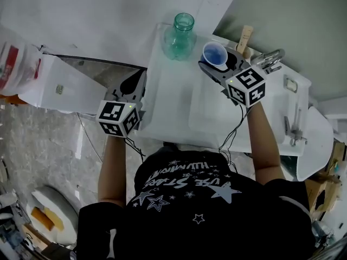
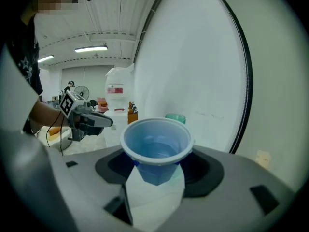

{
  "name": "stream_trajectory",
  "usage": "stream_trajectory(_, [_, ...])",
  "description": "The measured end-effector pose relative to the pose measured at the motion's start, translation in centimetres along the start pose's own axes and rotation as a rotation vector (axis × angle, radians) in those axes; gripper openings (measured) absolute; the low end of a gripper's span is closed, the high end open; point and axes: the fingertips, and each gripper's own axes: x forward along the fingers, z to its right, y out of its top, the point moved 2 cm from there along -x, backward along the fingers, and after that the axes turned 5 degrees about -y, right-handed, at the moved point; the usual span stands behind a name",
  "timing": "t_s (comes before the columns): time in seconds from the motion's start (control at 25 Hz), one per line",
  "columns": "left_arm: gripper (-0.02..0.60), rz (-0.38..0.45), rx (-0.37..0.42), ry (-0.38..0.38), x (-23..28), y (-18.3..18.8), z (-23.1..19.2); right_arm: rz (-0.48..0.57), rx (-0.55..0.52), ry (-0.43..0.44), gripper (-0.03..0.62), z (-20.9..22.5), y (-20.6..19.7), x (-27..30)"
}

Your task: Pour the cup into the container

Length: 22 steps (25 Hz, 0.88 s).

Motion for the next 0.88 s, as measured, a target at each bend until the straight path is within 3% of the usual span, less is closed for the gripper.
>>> stream_trajectory(0.44, [0.009,-0.01,-0.003,-0.031,3.3,1.7,-0.8,-0.07,0.004,-0.086,0.283,5.3,1.6,1.8])
stream_trajectory(0.68, [0.009,-0.012,0.001,-0.011,4.3,1.9,-0.2,-0.075,-0.1,-0.089,0.275,6.2,2.7,3.1])
stream_trajectory(0.88, [0.009,-0.014,-0.003,0.013,4.3,1.9,-0.1,-0.048,-0.112,-0.105,0.273,6.7,3.5,3.9])
